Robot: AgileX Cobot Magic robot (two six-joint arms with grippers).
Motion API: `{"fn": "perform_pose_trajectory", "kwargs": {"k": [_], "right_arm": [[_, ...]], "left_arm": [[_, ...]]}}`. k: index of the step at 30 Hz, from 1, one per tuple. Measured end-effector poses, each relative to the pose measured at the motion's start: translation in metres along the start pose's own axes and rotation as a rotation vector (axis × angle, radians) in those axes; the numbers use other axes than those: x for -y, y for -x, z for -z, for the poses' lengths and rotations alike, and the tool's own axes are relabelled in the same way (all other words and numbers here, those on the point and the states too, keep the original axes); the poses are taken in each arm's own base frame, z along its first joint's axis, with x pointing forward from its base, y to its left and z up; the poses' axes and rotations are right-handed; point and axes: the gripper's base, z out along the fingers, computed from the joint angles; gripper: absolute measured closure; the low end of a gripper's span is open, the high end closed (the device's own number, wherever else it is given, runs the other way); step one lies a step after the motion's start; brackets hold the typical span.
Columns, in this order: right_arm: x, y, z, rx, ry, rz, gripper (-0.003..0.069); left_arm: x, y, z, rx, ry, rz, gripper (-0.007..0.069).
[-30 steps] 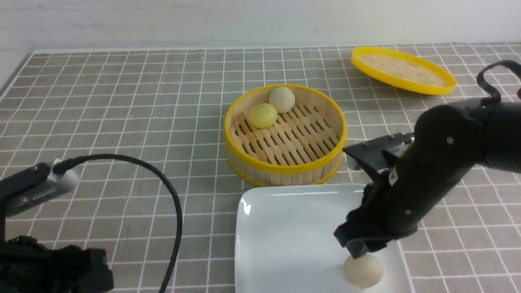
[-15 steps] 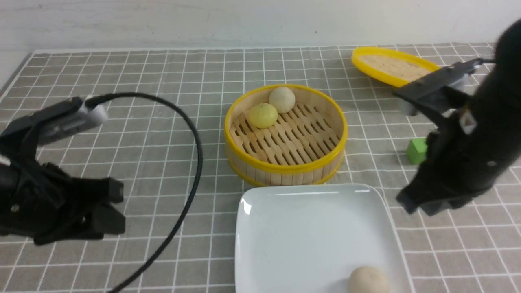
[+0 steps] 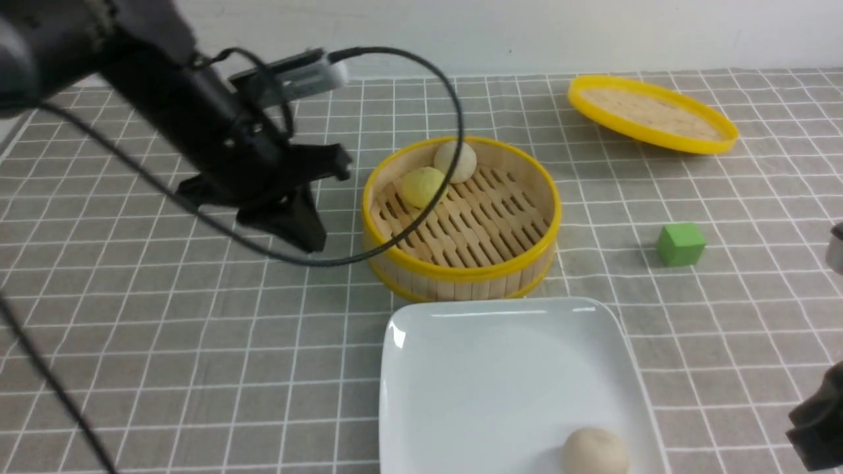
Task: Put the steamed buns into the plate on the grey tablecloth.
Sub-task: 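Reach into the bamboo steamer and grasp a bun with the left gripper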
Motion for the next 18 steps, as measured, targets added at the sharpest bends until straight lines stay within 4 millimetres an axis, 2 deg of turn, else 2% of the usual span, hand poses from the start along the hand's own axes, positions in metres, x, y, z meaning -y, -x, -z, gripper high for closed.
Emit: {"fn": "perform_pose_trajectory", "kwargs": {"k": [5, 6, 7, 8, 9, 11, 13, 18], "right_arm": [[-0.001, 0.002, 0.000, 0.024, 0.005, -0.005, 0.0670], [-0.001, 0.002, 0.000, 0.024, 0.005, -0.005, 0.0669], [-0.001, 0.003, 0.000, 0.030, 0.007, -0.005, 0.0668], [-0.001, 0.003, 0.000, 0.032, 0.007, -0.005, 0.0668], [-0.001, 0.003, 0.000, 0.037, 0.008, -0.005, 0.0667], [-0.001, 0.004, 0.000, 0.041, 0.011, -0.006, 0.0667], [-0.001, 0.005, 0.000, 0.049, 0.014, -0.006, 0.0667], [-0.002, 0.007, 0.000, 0.075, 0.023, -0.008, 0.0664]], "left_arm": [[0.028, 0.048, -0.016, 0.118, 0.132, -0.029, 0.0414], [0.030, 0.049, -0.017, 0.121, 0.134, -0.034, 0.0400], [0.037, 0.059, -0.023, 0.147, 0.152, -0.047, 0.0351], [0.039, 0.061, -0.025, 0.153, 0.151, -0.050, 0.0344], [0.045, 0.070, -0.034, 0.168, 0.153, -0.061, 0.0293], [0.050, 0.075, -0.043, 0.173, 0.148, -0.069, 0.0256], [0.055, 0.084, -0.062, 0.175, 0.140, -0.076, 0.0209], [0.054, 0.093, -0.092, 0.196, 0.132, -0.078, 0.0188]]}}
